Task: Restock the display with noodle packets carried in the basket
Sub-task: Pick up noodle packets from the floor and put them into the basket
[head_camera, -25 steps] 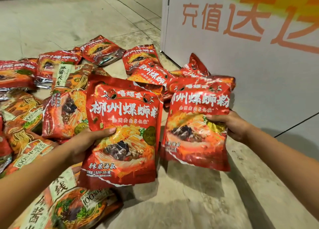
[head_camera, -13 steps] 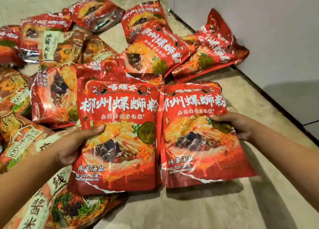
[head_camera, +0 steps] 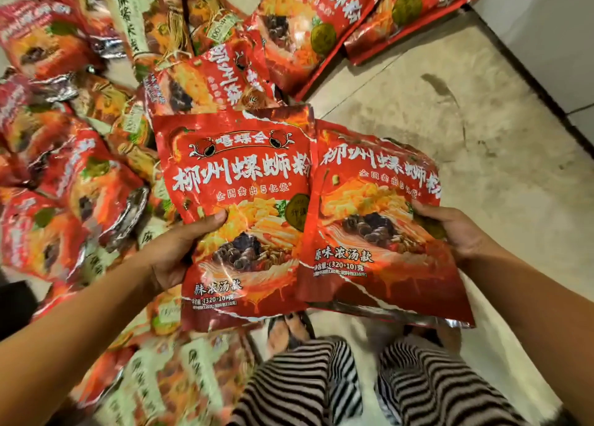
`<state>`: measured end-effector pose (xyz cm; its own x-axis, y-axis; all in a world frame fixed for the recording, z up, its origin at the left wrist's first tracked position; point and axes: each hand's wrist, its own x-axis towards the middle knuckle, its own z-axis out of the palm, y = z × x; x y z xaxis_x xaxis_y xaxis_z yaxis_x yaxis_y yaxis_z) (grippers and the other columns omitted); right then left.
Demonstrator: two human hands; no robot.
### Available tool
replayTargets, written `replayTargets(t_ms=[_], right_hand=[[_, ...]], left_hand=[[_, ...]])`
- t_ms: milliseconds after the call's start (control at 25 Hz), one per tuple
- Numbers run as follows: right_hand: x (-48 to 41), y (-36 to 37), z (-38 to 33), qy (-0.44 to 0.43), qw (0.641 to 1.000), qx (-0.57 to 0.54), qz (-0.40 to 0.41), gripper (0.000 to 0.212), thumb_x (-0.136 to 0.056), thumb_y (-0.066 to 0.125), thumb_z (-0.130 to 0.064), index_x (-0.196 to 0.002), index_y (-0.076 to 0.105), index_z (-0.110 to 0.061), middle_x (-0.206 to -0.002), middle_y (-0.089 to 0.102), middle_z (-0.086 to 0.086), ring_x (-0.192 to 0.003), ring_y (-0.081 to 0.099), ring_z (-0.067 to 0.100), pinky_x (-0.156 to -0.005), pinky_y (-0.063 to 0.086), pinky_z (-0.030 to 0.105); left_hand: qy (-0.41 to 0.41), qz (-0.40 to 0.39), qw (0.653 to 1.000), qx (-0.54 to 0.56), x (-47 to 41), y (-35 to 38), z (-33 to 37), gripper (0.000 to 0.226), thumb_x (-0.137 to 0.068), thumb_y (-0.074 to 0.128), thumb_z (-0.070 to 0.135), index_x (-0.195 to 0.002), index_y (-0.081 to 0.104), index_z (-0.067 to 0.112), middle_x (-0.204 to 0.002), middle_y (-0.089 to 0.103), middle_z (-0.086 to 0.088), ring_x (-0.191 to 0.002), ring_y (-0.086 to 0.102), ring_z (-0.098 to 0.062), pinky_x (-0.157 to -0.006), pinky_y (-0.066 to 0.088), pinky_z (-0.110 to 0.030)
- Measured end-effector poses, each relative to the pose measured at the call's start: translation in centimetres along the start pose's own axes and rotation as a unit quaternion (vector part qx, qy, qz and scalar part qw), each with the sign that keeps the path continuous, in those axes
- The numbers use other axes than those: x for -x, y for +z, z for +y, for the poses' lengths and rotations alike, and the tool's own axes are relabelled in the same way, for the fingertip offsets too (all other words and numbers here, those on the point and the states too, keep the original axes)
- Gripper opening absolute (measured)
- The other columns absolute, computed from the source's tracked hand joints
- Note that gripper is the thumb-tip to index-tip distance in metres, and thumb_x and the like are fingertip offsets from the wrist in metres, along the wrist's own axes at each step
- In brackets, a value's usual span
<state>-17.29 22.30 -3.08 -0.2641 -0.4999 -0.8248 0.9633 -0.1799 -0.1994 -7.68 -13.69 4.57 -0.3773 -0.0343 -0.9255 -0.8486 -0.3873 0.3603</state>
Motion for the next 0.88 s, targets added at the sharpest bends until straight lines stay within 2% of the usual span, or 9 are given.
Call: replayTargets(t_ms=[160,240,320,400,480,560,680,760,880], right_hand=[[10.5,5.1,0.6,0.026,0.999,0.015,0.018,0.106,-0.009,0.100,-0.029,-0.105,0.062,-0.006,-0.083,0.075,0.014,-0.065,0.073,0.027,-0.052,0.059,0.036],[15.4,7.1,0.2,0.021,0.999,0.016,0.021,0.099,-0.004,0.100,-0.026,-0.095,0.067,-0.004,-0.076,0.074,0.015,-0.059,0.072,0.027,-0.047,0.057,0.034],[20.4,8.5,-0.3,0.031,1.000,-0.001,0.000,0.080,-0.006,0.101,-0.020,-0.081,0.077,-0.002,-0.076,0.074,0.017,-0.059,0.073,0.027,-0.046,0.057,0.036],[24.7,8.8,-0.7,0.042,0.999,-0.011,-0.013,0.075,-0.013,0.102,-0.015,-0.083,0.078,-0.002,-0.084,0.074,0.019,-0.066,0.074,0.030,-0.052,0.059,0.040],[28.4,8.6,-1.0,0.033,0.999,0.020,0.008,0.090,-0.015,0.102,-0.016,-0.098,0.071,-0.002,-0.091,0.074,0.020,-0.073,0.074,0.032,-0.057,0.060,0.043],[31.8,8.1,-0.9,0.011,0.998,0.052,0.030,0.100,-0.013,0.102,-0.018,-0.105,0.064,-0.005,-0.092,0.074,0.019,-0.075,0.074,0.031,-0.060,0.061,0.043],[37.1,6.9,1.1,-0.024,0.997,0.055,0.044,0.102,-0.015,0.102,-0.018,-0.108,0.062,-0.008,-0.095,0.074,0.018,-0.077,0.074,0.031,-0.059,0.060,0.043],[40.0,5.6,3.7,-0.050,0.996,0.057,0.054,0.096,-0.021,0.102,-0.019,-0.108,0.063,-0.009,-0.097,0.075,0.017,-0.079,0.074,0.031,-0.059,0.060,0.041],[43.7,3.3,7.7,-0.073,0.992,0.040,0.090,0.060,-0.053,0.089,-0.016,-0.107,0.063,-0.012,-0.093,0.076,0.012,-0.077,0.075,0.026,-0.059,0.060,0.038]], left_hand=[[-0.031,0.011,0.999,0.001,11.7,1.3,1.0,0.119,-0.011,0.101,0.039,-0.119,0.063,0.005,-0.099,0.076,-0.015,-0.079,0.075,-0.027,-0.060,0.060,-0.036],[-0.035,0.011,0.999,0.008,16.7,2.5,1.4,0.118,-0.009,0.100,0.040,-0.115,0.064,0.005,-0.098,0.076,-0.014,-0.077,0.075,-0.025,-0.058,0.060,-0.035],[-0.040,0.001,0.999,0.015,21.6,4.1,1.6,0.119,-0.012,0.101,0.040,-0.120,0.063,0.005,-0.106,0.074,-0.017,-0.085,0.075,-0.029,-0.065,0.061,-0.040],[-0.040,-0.004,0.999,0.020,25.6,6.0,1.5,0.108,-0.018,0.102,0.034,-0.114,0.064,0.003,-0.095,0.076,-0.013,-0.079,0.075,-0.026,-0.061,0.061,-0.037],[-0.017,-0.003,1.000,0.013,28.7,7.7,1.0,0.078,-0.035,0.095,0.029,-0.102,0.063,0.005,-0.073,0.076,-0.003,-0.062,0.073,-0.014,-0.048,0.056,-0.026],[0.006,-0.020,1.000,0.015,30.7,9.1,0.1,0.072,-0.043,0.091,0.029,-0.103,0.062,0.004,-0.070,0.075,0.000,-0.058,0.072,-0.009,-0.045,0.054,-0.022],[0.040,-0.031,0.999,-0.004,32.8,9.6,-2.6,0.098,-0.012,0.099,0.037,-0.099,0.065,0.005,-0.071,0.075,0.002,-0.053,0.069,-0.004,-0.042,0.050,-0.016],[0.041,-0.042,0.997,-0.047,34.1,9.4,-4.6,0.116,-0.005,0.098,0.047,-0.108,0.066,0.003,-0.085,0.070,-0.001,-0.056,0.067,-0.006,-0.048,0.053,-0.017],[0.039,-0.057,0.994,-0.084,36.2,9.6,-7.0,0.121,-0.008,0.099,0.046,-0.114,0.063,0.002,-0.098,0.073,-0.009,-0.075,0.072,-0.022,-0.056,0.059,-0.027]])
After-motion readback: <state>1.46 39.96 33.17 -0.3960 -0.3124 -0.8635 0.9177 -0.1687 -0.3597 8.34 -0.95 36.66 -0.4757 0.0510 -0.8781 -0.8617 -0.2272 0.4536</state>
